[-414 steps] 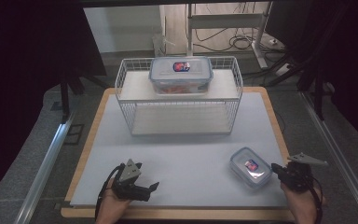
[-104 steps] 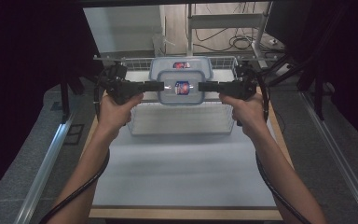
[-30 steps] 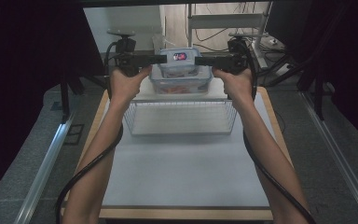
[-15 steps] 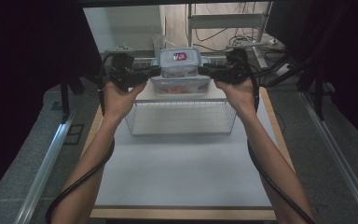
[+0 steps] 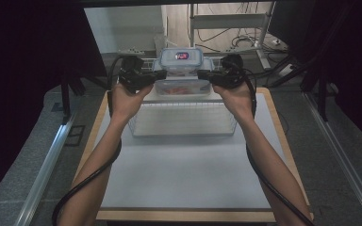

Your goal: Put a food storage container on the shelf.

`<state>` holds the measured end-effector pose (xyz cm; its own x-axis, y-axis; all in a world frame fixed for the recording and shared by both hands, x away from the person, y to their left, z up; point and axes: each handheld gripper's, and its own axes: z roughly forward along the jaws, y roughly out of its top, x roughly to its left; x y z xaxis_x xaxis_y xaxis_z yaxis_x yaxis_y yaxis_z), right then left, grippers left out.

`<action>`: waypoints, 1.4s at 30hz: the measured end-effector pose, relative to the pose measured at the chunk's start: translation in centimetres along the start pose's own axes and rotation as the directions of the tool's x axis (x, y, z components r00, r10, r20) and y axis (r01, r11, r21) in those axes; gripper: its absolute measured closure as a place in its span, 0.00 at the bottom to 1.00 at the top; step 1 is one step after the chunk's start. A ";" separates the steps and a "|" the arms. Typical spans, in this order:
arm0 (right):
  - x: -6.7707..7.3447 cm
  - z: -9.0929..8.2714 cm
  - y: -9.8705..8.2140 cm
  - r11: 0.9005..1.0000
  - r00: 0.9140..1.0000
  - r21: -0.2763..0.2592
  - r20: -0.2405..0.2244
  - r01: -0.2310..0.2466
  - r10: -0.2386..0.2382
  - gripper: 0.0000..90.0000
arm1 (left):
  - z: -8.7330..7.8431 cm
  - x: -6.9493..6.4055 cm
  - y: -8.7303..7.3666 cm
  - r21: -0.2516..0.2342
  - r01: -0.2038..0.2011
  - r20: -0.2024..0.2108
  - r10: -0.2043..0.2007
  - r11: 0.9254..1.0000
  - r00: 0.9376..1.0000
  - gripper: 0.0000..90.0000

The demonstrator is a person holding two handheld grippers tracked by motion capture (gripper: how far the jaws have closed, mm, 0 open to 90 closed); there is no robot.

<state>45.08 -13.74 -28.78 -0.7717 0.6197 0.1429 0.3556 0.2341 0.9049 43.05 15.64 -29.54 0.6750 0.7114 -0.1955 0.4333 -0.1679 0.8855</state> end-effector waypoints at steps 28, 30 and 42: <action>1.5 -1.5 -3.6 0.999 0.999 -0.010 -0.006 0.048 -0.048 0.37 | -1.7 -2.4 -4.4 -0.041 -0.068 0.035 0.069 0.997 0.997 0.33; 1.6 -1.7 -3.9 0.998 0.998 -0.007 0.000 0.057 -0.057 0.33 | -1.7 -2.7 -4.8 -0.030 -0.081 0.029 0.082 0.996 0.996 0.29; 2.3 -2.8 -6.0 0.995 0.996 0.028 0.013 0.093 -0.094 0.20 | -1.9 -4.6 -7.0 -0.008 -0.135 0.028 0.135 0.991 0.990 0.18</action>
<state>39.71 -15.83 -32.80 -0.7945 0.6050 0.0522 0.2968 0.3120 0.9025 35.77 14.86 -34.03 0.7435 0.6632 -0.0857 0.3334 -0.2565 0.9072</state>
